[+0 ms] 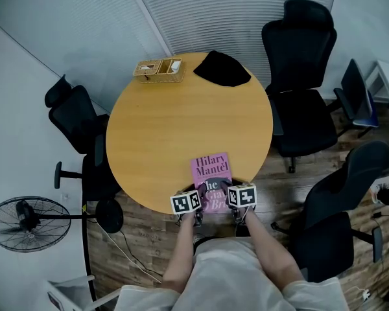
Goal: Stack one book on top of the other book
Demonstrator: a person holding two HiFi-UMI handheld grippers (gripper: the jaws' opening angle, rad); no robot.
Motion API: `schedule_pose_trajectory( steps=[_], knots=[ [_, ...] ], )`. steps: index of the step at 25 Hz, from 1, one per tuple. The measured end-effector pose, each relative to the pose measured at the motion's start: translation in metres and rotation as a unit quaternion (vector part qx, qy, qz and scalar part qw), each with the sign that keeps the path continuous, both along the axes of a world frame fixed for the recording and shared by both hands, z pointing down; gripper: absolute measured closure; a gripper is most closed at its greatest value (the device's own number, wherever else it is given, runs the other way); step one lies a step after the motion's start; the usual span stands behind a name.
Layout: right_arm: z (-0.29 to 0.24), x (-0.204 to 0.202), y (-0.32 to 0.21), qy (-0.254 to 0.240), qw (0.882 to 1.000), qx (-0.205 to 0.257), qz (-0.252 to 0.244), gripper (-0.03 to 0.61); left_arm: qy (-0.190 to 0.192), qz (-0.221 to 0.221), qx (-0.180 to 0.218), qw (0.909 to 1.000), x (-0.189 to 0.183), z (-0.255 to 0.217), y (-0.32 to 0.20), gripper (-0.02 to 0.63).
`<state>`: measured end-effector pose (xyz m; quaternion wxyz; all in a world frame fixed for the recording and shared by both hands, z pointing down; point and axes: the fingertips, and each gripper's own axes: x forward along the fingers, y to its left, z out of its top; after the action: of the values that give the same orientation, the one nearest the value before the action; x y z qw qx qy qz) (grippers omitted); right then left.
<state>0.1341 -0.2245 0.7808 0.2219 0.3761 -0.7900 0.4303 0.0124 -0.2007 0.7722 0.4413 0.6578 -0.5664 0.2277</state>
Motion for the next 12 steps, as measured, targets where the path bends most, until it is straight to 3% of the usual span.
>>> schedule_pose_trajectory(
  steps=[5,12],
  knots=[
    [-0.002,0.003,-0.001,0.021,1.0,0.019,0.003,0.383,0.008,-0.004,0.021,0.9998,-0.003,-0.011,-0.002,0.422],
    [-0.006,0.028,0.003,0.025,0.998,0.022,0.059,0.386,0.015,0.018,0.041,0.9989,-0.002,-0.023,0.006,0.423]
  ],
)
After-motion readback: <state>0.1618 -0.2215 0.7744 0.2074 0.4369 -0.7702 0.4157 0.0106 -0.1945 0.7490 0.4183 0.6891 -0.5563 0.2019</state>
